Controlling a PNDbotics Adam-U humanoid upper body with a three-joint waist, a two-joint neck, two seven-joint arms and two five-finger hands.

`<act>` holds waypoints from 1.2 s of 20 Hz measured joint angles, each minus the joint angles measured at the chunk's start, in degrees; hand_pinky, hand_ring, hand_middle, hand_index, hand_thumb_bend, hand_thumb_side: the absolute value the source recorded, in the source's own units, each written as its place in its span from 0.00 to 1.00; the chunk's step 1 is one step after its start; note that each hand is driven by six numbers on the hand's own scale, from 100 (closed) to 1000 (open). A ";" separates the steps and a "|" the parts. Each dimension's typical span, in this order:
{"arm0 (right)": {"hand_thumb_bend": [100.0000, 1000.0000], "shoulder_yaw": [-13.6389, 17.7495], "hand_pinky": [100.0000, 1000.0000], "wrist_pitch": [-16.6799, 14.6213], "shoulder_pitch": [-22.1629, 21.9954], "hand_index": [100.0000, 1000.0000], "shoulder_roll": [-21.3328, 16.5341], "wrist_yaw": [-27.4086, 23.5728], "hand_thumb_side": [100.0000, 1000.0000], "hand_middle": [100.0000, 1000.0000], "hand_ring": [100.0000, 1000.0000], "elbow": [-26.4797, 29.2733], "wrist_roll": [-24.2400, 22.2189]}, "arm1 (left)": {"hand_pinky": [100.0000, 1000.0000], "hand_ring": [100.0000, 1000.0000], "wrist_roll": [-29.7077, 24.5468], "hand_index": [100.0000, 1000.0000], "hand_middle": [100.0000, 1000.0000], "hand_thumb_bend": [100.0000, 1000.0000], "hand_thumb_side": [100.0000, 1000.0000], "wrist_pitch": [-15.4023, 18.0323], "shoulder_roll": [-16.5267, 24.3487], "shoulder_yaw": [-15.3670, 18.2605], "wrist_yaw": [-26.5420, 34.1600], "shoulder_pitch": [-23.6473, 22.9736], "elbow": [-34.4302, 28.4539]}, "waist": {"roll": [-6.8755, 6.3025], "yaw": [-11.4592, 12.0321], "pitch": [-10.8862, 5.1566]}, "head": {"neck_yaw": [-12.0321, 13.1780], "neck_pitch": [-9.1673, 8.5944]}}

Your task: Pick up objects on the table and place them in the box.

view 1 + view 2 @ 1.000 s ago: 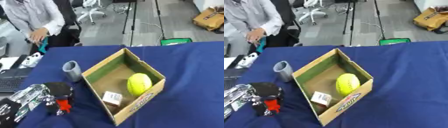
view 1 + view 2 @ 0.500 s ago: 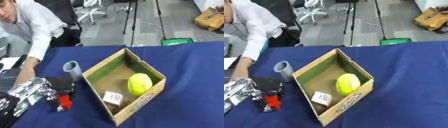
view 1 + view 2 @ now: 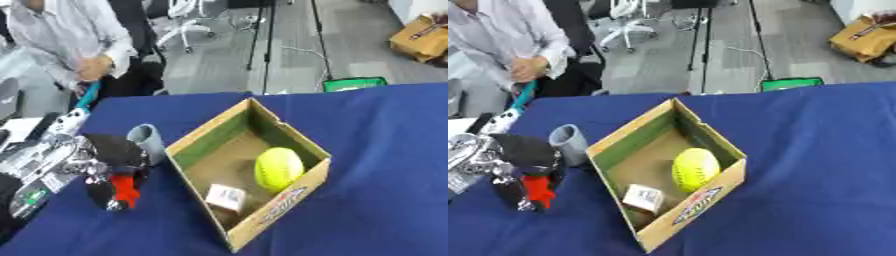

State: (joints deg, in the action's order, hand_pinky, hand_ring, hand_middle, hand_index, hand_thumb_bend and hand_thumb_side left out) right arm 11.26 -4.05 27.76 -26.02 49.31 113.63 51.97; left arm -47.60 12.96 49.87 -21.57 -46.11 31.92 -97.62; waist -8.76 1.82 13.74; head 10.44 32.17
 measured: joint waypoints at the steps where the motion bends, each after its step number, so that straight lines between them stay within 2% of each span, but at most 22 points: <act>1: 0.00 -0.01 0.58 -0.02 0.00 0.40 -0.01 0.00 0.55 0.28 0.41 0.00 0.00 | 0.02 0.39 -0.61 0.52 0.44 0.46 0.07 -0.14 0.18 0.23 0.24 0.55 -0.84 | -0.08 0.00 -0.11 | -0.01 0.00; 6: 0.00 -0.03 0.58 -0.06 -0.01 0.40 -0.03 0.00 0.55 0.28 0.41 0.00 0.01 | 0.01 0.39 -3.06 0.52 0.44 0.46 0.06 -1.51 0.63 1.04 1.87 3.07 -4.38 | -0.48 -0.04 -0.31 | 0.13 0.00; 15: 0.00 -0.12 0.58 -0.21 -0.12 0.40 -0.04 -0.01 0.55 0.28 0.41 0.00 0.06 | 0.00 0.38 -4.11 0.52 0.43 0.45 0.03 -2.80 0.11 2.37 3.96 9.06 -9.21 | -0.84 0.07 -1.15 | 0.10 0.08; 19: 0.00 -0.39 0.58 -0.33 -0.41 0.40 -0.03 -0.04 0.55 0.28 0.41 0.00 0.03 | 0.00 0.37 -4.20 0.52 0.43 0.45 0.02 -2.91 -2.97 2.35 3.61 13.19 -9.29 | -0.84 -0.01 -1.47 | 0.05 0.11; 24: 0.00 -0.40 0.58 -0.45 -0.52 0.40 0.00 -0.26 0.54 0.28 0.41 0.00 -0.01 | 0.00 0.36 -3.35 0.52 0.43 0.44 0.01 -2.42 -7.97 2.02 1.04 17.13 -6.28 | -0.82 -0.50 -1.58 | -0.19 0.12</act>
State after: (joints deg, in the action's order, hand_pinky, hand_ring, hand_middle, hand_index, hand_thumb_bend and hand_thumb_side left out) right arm 10.86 -4.51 27.24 -26.02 49.05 113.63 51.96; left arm -50.96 10.53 41.90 -19.55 -45.07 49.05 -103.89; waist -9.57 1.32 12.17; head 10.25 32.29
